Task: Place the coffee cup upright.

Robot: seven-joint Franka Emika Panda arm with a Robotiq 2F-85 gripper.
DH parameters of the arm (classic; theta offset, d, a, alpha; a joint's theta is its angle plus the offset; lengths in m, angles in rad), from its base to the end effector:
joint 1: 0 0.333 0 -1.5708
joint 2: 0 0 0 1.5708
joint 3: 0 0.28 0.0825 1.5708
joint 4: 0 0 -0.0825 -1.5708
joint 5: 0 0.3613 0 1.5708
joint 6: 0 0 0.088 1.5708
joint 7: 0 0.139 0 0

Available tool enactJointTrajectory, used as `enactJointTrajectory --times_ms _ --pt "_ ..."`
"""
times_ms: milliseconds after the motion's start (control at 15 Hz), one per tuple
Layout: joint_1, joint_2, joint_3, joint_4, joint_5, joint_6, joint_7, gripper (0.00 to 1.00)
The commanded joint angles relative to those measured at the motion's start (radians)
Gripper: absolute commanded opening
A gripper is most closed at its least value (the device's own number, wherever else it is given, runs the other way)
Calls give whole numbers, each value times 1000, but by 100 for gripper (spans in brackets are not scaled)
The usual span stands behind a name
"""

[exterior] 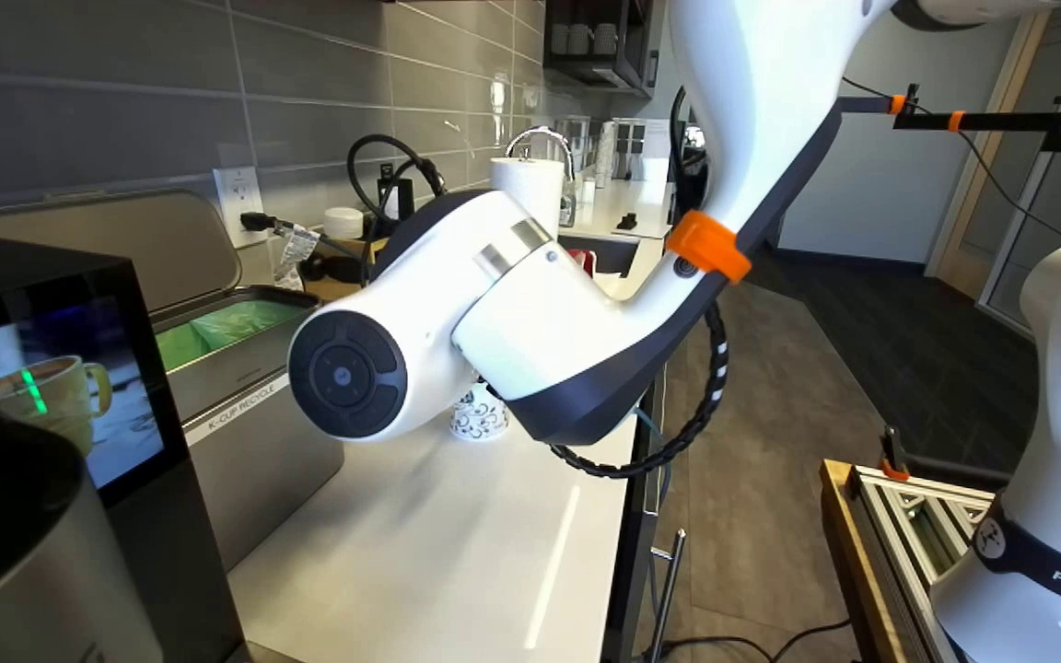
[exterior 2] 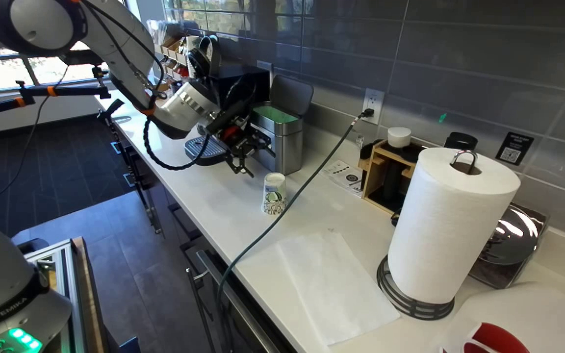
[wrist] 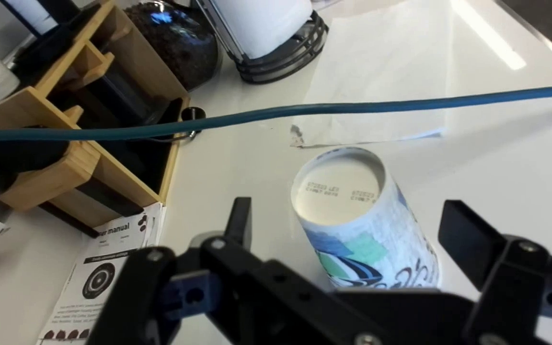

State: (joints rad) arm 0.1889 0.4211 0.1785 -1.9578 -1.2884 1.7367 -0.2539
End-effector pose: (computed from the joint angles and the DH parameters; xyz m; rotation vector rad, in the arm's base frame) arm 0.5553 0.0853 0.2426 1.5782 1.2194 -0.5161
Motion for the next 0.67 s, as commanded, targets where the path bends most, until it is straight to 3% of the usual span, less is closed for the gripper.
enactJointTrajectory --times_ms 0,67,267,600 --pt "20 86 -30 57 -121 -26 64 100" --pt "-1 40 -11 21 -64 -2 26 100" --pt "1 72 -20 44 -100 -3 48 100" --pt "7 145 -43 102 -105 -108 -68 100"
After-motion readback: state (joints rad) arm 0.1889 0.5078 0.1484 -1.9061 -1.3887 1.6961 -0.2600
